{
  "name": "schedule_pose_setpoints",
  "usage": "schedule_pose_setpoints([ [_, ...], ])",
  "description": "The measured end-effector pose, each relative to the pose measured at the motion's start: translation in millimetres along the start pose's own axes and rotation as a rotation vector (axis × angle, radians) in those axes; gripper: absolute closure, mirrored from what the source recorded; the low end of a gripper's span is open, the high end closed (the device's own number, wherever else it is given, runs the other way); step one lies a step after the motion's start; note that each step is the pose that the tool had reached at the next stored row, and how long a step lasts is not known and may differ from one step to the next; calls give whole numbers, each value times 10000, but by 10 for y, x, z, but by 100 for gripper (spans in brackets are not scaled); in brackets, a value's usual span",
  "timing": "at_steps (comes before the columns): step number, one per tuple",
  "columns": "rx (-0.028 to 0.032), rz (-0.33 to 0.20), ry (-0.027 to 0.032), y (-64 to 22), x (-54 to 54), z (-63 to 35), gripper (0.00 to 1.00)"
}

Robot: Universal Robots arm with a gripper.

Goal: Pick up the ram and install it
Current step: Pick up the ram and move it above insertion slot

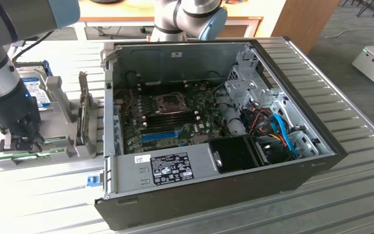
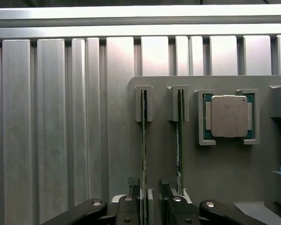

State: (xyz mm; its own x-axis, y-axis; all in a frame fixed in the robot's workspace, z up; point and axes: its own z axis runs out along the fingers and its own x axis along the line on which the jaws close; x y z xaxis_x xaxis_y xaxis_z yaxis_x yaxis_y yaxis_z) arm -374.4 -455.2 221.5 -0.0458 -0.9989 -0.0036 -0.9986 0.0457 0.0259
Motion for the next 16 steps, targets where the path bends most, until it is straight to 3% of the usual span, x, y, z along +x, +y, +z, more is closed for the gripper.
schedule_pose_setpoints([
  [16, 2, 0, -2, -2, 29, 2, 71],
])
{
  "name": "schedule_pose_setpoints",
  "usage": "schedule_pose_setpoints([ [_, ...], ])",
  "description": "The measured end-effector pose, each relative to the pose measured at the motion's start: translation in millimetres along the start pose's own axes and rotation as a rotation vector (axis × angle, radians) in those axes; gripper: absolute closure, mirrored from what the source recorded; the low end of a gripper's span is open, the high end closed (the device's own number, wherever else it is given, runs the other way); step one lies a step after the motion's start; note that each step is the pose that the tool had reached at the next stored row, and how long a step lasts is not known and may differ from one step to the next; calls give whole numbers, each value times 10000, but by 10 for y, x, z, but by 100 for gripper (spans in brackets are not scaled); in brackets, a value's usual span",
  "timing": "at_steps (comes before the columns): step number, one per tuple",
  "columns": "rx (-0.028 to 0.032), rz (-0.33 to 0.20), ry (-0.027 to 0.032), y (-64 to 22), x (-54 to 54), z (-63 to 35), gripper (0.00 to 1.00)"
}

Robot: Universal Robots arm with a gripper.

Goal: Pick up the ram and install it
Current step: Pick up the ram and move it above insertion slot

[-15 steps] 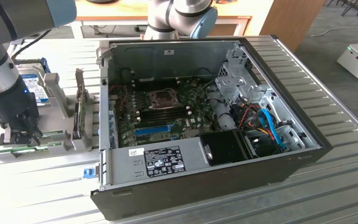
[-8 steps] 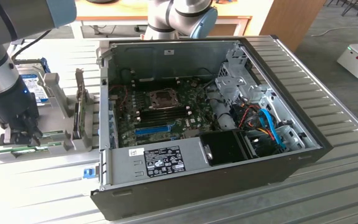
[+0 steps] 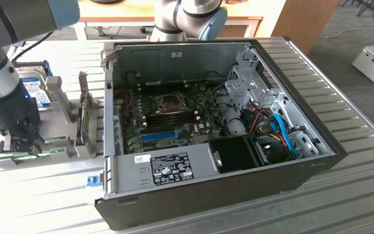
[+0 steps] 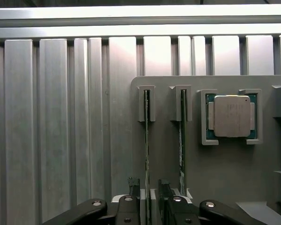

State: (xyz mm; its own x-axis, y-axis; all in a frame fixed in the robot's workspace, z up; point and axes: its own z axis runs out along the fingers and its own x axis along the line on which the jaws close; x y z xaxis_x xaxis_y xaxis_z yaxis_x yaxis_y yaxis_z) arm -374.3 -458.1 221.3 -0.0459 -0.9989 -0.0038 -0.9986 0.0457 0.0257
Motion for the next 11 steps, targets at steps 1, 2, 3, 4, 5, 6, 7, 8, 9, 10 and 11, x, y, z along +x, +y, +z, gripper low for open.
schedule_pose_setpoints([
  [1, 0, 1, 0, 0, 0, 0, 71],
  [2, 0, 1, 0, 0, 0, 0, 71],
  [3, 0, 0, 0, 0, 0, 0, 71],
  [4, 0, 0, 0, 0, 1, 0, 71],
  [5, 0, 0, 0, 0, 1, 2, 71],
  [6, 1, 0, -1, 0, 1, 6, 71],
  [7, 2, 0, -2, 0, 1, 13, 71],
  [8, 0, 0, 0, 0, 1, 19, 71],
  [9, 0, 0, 0, -1, 1, 28, 71],
  [10, 0, 0, 0, -1, 1, 37, 71],
  [11, 0, 0, 0, -1, 1, 46, 71],
])
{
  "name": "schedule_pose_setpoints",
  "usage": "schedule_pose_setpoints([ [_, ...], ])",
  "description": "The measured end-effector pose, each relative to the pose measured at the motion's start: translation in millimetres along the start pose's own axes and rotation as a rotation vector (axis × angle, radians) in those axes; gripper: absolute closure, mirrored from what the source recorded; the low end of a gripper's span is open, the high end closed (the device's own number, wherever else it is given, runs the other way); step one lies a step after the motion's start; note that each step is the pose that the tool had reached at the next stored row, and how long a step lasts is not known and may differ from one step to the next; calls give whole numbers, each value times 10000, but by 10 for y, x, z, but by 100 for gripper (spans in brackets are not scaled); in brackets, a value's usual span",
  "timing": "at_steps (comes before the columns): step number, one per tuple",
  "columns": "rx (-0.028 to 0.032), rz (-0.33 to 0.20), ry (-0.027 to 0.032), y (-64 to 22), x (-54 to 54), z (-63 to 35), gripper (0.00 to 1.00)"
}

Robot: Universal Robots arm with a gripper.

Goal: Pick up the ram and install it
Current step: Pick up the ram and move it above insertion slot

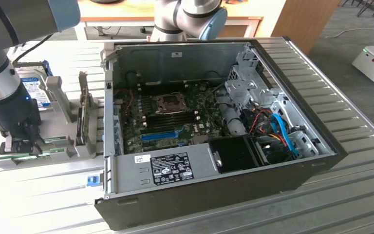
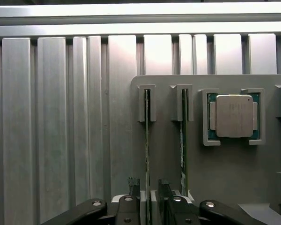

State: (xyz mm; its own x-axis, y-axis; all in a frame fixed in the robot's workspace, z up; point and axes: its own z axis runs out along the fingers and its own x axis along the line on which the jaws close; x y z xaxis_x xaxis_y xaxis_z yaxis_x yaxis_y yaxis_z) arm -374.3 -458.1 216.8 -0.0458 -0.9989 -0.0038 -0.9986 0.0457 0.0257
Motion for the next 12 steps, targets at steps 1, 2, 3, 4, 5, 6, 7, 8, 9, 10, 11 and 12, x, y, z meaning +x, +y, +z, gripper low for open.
schedule_pose_setpoints([
  [1, 0, 0, 0, 0, 0, 10, 71],
  [2, 0, 0, 0, 0, 0, 21, 71],
  [3, 0, 0, -1, -1, 0, 32, 71],
  [4, 0, 0, 0, -1, 0, 42, 71],
  [5, 0, 0, 0, -2, 0, 51, 71],
  [6, 1, 0, -1, -2, 0, 61, 71],
  [7, 0, 0, 0, -2, 0, 70, 71],
  [8, 0, 0, 0, -2, 0, 79, 71],
  [9, 0, 0, 0, -2, 0, 88, 71],
  [10, 0, 0, -1, -3, 0, 96, 71],
  [11, 0, 0, 0, -3, 0, 104, 71],
  [12, 0, 0, 0, -3, 0, 111, 71],
])
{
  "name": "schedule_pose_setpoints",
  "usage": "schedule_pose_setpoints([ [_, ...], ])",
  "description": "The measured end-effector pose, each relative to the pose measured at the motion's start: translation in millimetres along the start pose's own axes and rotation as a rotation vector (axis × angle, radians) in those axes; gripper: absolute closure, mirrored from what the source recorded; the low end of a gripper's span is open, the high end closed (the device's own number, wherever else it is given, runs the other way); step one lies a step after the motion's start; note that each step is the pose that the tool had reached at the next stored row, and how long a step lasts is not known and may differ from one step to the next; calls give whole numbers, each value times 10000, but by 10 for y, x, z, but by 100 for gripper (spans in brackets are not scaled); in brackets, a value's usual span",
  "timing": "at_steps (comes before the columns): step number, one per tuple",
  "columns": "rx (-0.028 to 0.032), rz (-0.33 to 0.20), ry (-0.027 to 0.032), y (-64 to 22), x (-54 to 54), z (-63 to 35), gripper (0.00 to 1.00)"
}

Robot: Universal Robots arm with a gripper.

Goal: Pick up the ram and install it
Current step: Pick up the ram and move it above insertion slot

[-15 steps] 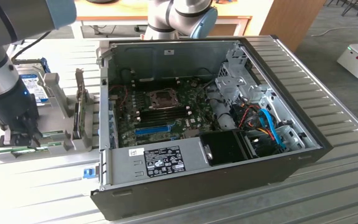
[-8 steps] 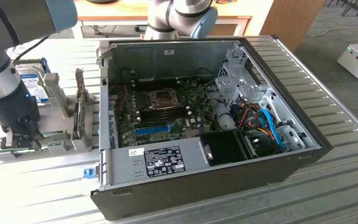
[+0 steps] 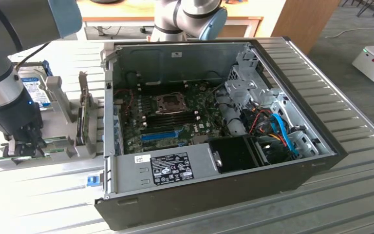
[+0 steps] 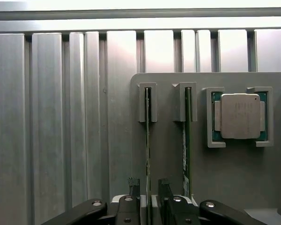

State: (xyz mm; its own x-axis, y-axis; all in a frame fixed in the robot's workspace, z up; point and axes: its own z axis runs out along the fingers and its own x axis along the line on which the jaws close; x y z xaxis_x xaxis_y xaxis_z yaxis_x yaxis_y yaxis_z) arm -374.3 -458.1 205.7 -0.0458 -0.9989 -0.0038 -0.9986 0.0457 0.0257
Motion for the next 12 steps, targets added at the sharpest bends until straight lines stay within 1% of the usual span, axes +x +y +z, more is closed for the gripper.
schedule_pose_setpoints([
  [5, -1, 0, 1, -1, 0, 27, 71],
  [12, 2, 0, 12, -2, 0, 35, 71],
])
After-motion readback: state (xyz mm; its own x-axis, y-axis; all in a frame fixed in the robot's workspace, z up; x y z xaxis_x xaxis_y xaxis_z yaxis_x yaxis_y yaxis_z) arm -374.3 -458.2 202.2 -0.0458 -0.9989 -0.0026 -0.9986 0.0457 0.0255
